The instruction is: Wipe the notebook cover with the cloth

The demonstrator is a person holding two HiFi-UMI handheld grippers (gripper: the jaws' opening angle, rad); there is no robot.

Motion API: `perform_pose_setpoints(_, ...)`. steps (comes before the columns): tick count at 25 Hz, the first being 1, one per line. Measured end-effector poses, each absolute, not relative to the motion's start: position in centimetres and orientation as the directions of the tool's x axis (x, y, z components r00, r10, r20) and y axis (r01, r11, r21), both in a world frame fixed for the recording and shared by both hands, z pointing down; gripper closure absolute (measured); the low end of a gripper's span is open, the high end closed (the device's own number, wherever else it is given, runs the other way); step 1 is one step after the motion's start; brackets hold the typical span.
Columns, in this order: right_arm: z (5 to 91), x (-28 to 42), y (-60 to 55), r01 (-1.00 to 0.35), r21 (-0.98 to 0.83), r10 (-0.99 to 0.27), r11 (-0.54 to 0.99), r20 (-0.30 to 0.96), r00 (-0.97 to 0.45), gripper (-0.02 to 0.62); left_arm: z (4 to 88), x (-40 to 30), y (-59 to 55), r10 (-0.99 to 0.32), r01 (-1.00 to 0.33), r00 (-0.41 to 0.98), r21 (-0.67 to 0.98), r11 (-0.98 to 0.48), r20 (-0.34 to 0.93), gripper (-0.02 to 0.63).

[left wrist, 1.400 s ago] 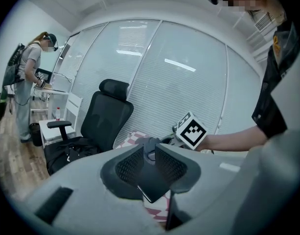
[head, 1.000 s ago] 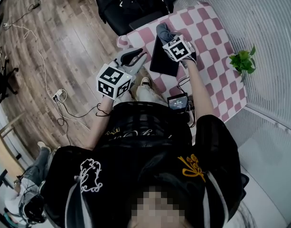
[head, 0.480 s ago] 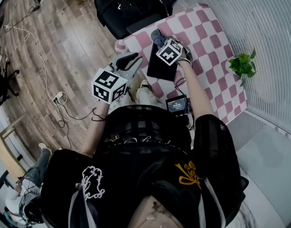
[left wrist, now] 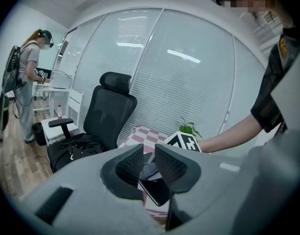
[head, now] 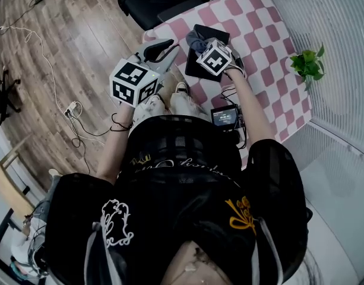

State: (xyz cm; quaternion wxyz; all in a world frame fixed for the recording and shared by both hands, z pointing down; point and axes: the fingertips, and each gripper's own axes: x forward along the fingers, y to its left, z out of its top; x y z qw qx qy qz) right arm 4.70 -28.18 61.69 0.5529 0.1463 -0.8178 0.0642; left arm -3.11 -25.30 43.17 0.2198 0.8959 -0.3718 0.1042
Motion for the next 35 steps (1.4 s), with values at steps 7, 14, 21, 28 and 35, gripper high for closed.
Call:
perform_pose_setpoints(7, 61.9, 4.7, -24.5, -0.324, 0.046, -0.165, 0.945, 0.921, -0.353, 0.509, 43.9, -2.8, -24.1, -0.606, -0.696, 0.718, 0.332, -0.637, 0.342, 0.534)
perform_pose_setpoints(14, 62.0, 4.2, -21.2, -0.313, 0.018, -0.137, 0.95, 0.921, -0.364, 0.509, 44.6, -2.0, -23.0, -0.591, -0.678, 0.735, 0.343, -0.65, 0.333, 0.534)
perform_pose_setpoints(21, 62.3, 4.3, -18.5, -0.328, -0.063, -0.077, 0.943, 0.915, -0.397, 0.509, 45.2, -1.0, -21.8, -0.574, -0.663, 0.749, 0.35, -0.662, 0.331, 0.534)
perform_pose_setpoints(28, 62.6, 4.4, -17.9, -0.324, -0.13, -0.015, 0.937, 0.913, -0.407, 0.509, 45.4, -0.6, -21.6, -0.588, -0.667, 0.744, 0.381, -0.64, 0.316, 0.534)
perform_pose_setpoints(35, 60.8, 7.1, -21.9, -0.413, -0.08, -0.116, 0.907, 0.896, -0.429, 0.509, 45.1, -0.2, -22.8, -0.588, -0.668, 0.744, 0.377, -0.642, 0.316, 0.534)
